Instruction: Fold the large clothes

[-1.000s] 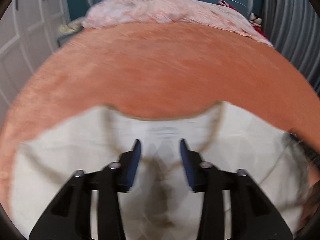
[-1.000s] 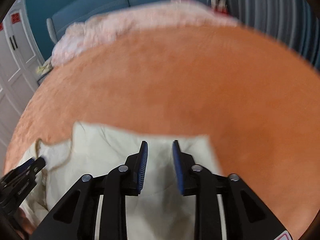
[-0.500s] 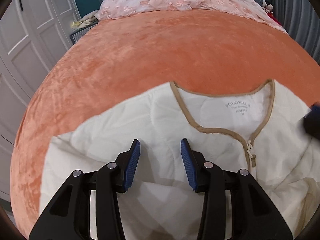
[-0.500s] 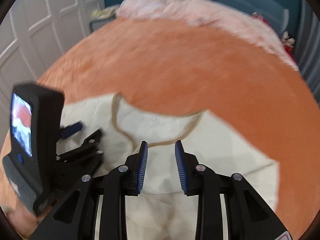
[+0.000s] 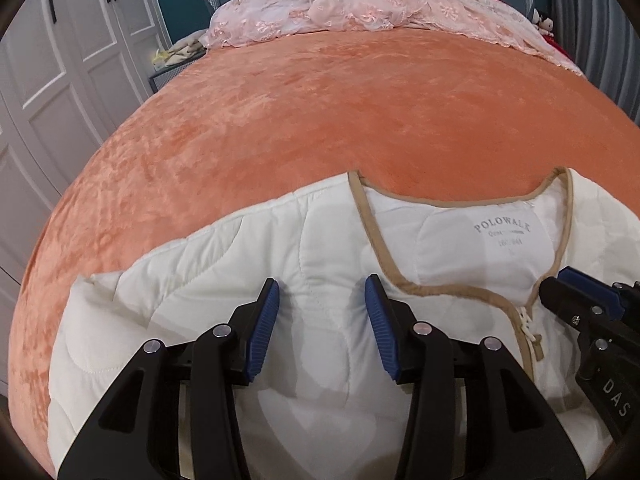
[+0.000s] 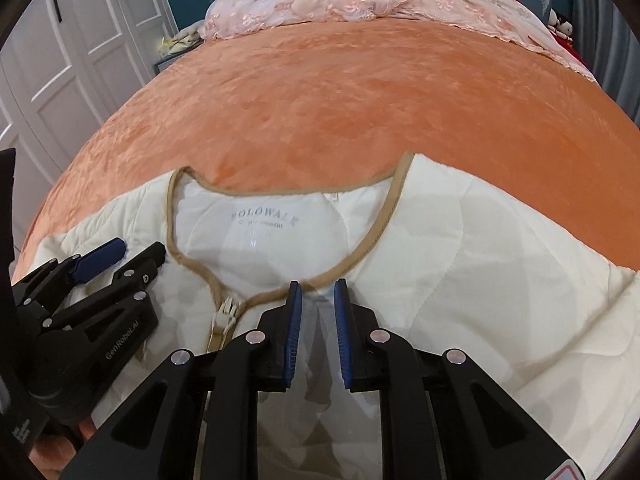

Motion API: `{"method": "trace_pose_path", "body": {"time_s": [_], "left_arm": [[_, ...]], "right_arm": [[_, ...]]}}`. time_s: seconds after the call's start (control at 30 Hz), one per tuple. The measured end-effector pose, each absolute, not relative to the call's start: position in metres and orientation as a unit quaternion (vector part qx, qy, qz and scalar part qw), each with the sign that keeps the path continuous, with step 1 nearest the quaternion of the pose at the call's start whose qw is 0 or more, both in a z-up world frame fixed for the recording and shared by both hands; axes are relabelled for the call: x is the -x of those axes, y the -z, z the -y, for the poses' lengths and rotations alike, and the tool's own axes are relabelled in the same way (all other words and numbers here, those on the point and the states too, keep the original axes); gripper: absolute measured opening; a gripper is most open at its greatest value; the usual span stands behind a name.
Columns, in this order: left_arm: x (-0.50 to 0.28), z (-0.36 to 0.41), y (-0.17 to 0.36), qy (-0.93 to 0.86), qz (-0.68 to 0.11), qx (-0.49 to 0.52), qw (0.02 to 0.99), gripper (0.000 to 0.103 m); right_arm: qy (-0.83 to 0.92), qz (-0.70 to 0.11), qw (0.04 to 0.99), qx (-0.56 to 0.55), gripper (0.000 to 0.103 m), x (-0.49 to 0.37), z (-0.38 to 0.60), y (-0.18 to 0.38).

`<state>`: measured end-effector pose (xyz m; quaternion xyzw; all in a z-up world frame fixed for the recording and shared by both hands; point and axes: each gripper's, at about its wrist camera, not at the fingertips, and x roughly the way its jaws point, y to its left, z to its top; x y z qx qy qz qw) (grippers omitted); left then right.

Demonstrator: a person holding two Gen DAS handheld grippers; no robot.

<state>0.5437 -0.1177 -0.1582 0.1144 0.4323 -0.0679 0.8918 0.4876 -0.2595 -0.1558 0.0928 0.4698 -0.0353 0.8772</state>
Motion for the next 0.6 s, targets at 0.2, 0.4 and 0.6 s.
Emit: {"method": "trace_pose_path", "body": {"time_s": [0.2,0.4,0.6], "left_arm": [[-0.551,0.117,0.161,0.060,-0.432,-0.107,0.893,0.046],[-0.547,0.114,0.163,0.058,-0.417,-0.098,0.902,0.049],[-0.539,0.098,0.160,0.063,-0.412,-0.059,0.907,0.058]], "right_arm": [[0.045,-0.463,0.879,-0.104,0.011,-0.497,0.264,0.159],[0.053,-0.444,0.887,-0.113,0.010,-0.492,0.265,0.161],[0.071,-0.422,0.893,-0.143,0.010,-0.474,0.277,0.156]]}}
